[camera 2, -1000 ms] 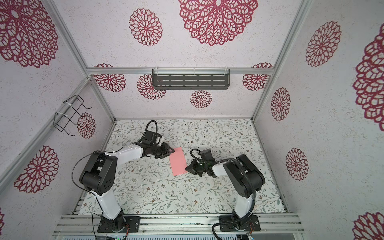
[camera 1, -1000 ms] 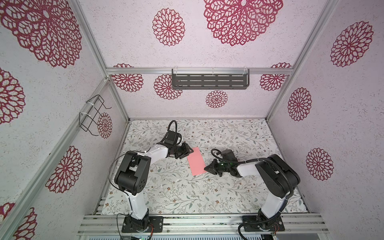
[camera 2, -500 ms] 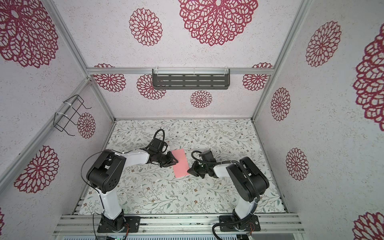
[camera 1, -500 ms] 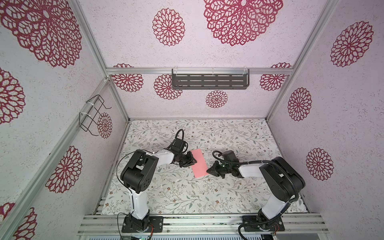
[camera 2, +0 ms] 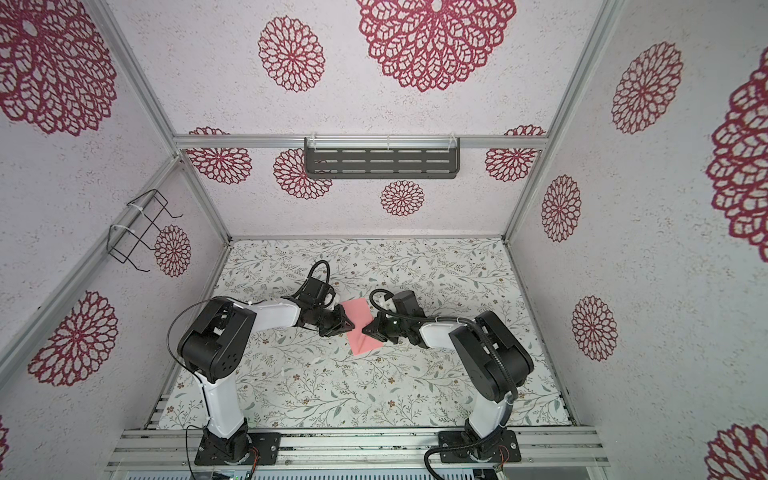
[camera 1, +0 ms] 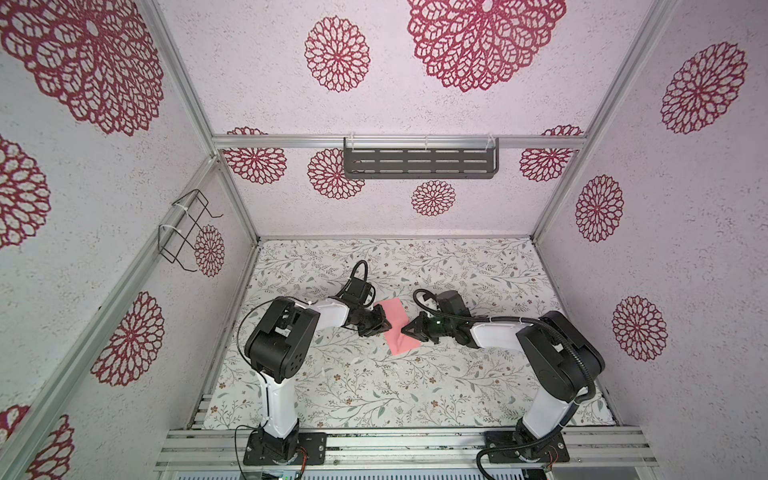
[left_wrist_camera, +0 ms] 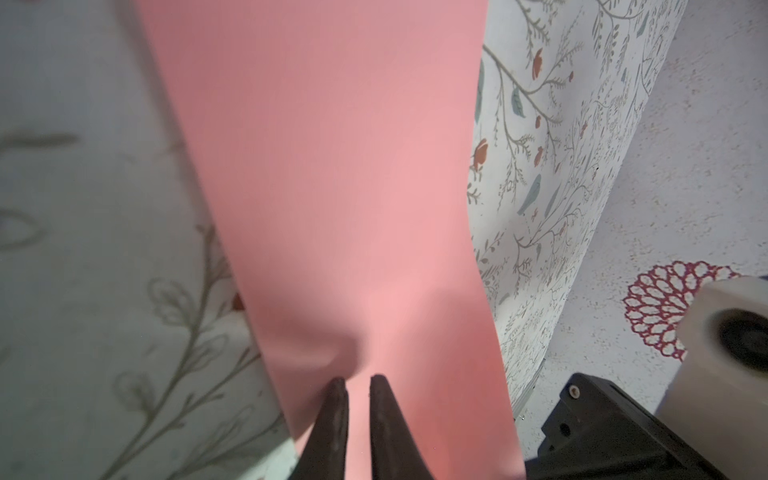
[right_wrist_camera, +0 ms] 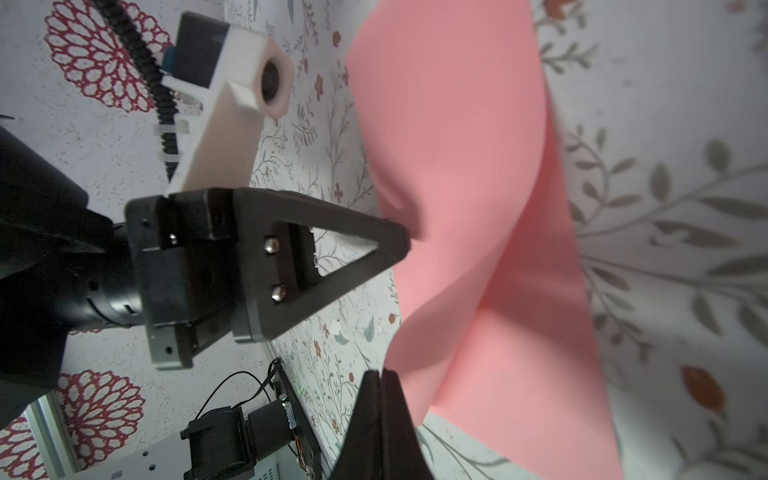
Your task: Fold a paper plane with a square sheet of paper (pick it up from the middle)
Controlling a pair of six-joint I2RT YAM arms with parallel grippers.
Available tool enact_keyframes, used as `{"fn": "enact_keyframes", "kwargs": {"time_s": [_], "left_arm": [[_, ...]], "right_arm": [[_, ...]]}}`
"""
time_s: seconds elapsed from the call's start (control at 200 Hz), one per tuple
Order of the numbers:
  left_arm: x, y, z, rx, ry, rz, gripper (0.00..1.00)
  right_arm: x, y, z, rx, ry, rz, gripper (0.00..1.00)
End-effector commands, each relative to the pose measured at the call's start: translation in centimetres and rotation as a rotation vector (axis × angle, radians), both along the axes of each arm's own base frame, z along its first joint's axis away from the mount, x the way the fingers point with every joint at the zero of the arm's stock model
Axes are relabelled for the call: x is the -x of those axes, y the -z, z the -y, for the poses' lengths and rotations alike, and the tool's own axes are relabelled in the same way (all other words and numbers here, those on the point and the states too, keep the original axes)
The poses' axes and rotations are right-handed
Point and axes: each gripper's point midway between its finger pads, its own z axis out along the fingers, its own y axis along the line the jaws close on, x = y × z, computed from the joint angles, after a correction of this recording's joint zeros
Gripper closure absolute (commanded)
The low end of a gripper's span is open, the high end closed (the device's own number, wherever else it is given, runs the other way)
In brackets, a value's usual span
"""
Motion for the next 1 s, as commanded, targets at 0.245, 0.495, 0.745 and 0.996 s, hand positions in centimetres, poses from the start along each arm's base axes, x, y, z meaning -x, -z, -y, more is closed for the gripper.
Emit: {"fn": "enact_keyframes", "kwargs": {"time_s": [0.245, 0.495, 0.745, 0.996], "left_arm": [[-1.1, -2.4, 0.4, 0.026, 0.02, 0.036, 0.77], [-2.3, -3.2, -1.3, -0.004, -0.013, 0.062, 0.74], [-1.8, -0.7, -2.1, -0.058, -0.024, 0.002, 0.83], [-1.1, 1.7, -2.7, -0.103, -0.023, -0.055, 0.87]], "right_arm": [[-1.1, 1.2, -2.0, -0.011, -0.043, 0.035, 0.99], [-1.0, 2.3, -1.9, 0.015, -0.048, 0.029, 0.98], [-0.9, 2.4, -2.4, -0.001, -0.074, 0.04, 0.98], [-1.2, 2.0, -3.3, -0.041, -0.094, 0.053, 0.97]]}}
